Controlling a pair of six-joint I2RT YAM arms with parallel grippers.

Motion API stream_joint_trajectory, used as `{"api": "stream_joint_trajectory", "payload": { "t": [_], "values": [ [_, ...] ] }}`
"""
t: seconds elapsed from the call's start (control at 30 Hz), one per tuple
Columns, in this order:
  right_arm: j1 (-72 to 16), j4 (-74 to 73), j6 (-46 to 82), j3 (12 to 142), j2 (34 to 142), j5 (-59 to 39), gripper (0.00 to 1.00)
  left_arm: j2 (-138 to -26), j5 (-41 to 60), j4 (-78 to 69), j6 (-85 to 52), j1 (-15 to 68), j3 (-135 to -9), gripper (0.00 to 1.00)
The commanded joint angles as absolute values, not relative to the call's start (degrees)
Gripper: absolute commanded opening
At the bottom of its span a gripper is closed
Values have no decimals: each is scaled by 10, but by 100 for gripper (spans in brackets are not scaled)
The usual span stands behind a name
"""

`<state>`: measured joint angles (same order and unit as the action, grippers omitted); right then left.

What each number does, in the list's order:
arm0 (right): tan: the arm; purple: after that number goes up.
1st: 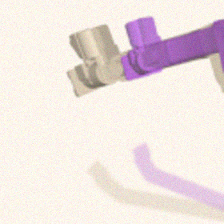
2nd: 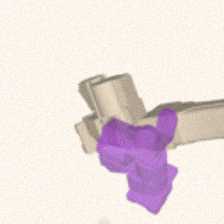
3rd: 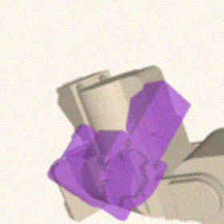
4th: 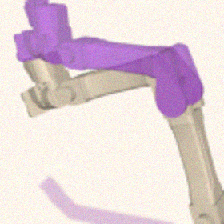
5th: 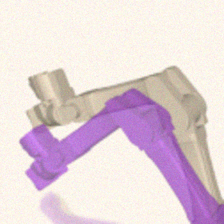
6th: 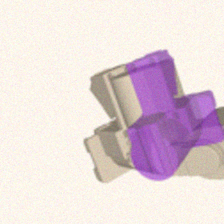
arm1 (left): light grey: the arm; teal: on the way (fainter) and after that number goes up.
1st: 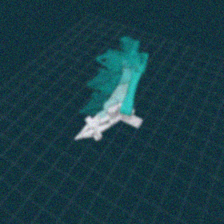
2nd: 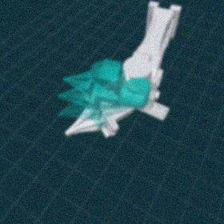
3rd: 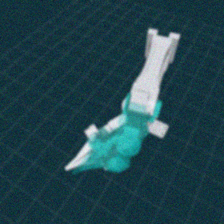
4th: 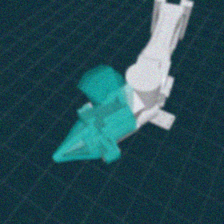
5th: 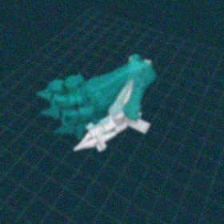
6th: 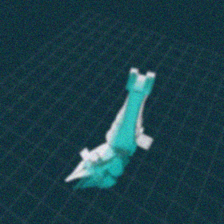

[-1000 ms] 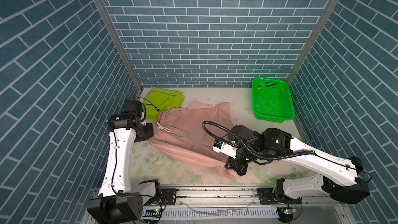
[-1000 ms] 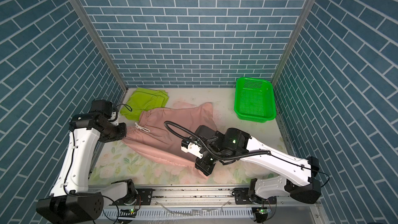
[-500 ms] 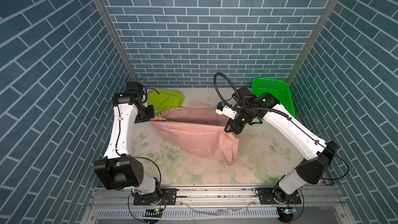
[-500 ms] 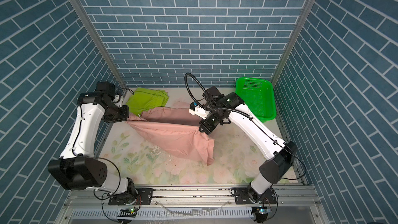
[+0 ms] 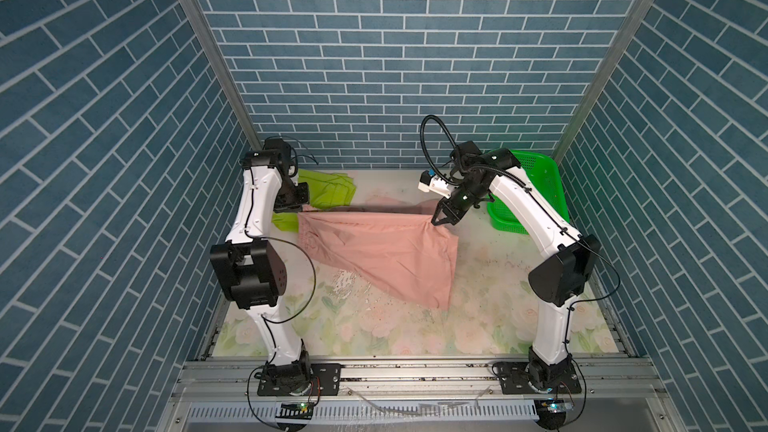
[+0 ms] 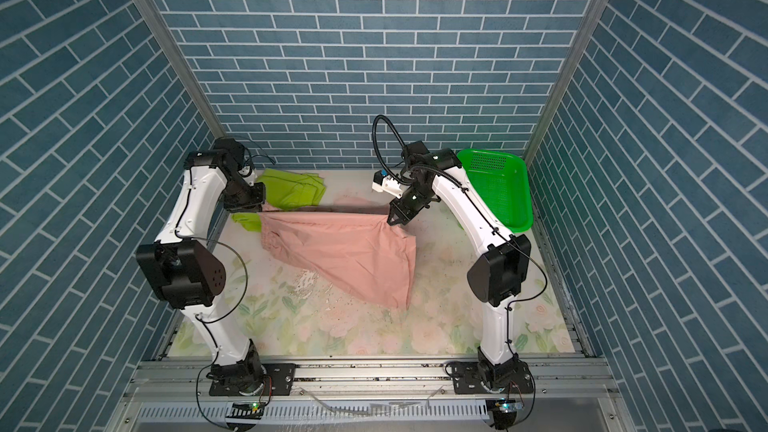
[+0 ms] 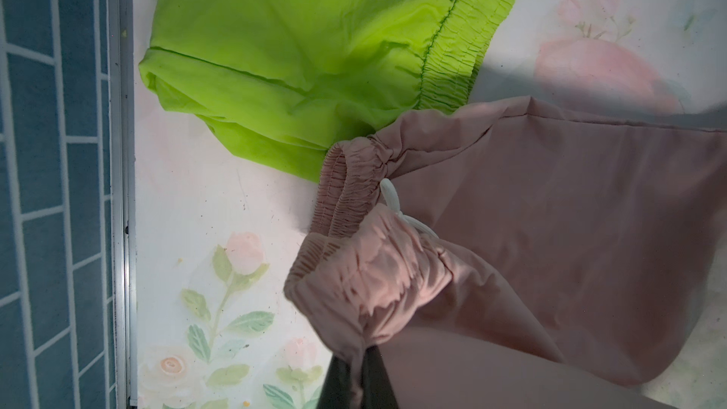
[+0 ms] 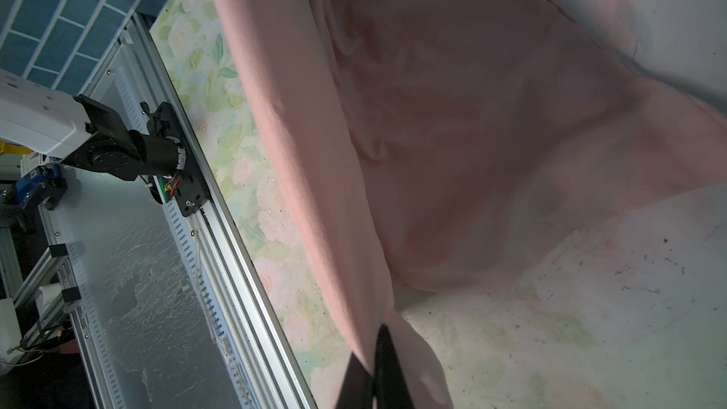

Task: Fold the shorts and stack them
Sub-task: 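Fold the held leg hem with the right gripper over toward the waistband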

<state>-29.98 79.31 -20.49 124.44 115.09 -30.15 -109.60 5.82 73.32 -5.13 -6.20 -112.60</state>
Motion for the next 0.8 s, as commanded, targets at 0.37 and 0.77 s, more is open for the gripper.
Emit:
{"api": "stream_joint_trajectory", "payload": {
  "t": [0.37, 0.77],
  "values": [
    [-241, 843, -272, 1343, 1213, -336, 0, -1182, 0, 720, -55, -71, -1214, 0],
    [-221, 797, -246, 1401, 1322, -308, 0, -1236, 0, 712, -56, -88, -1259, 0]
  ]
}}
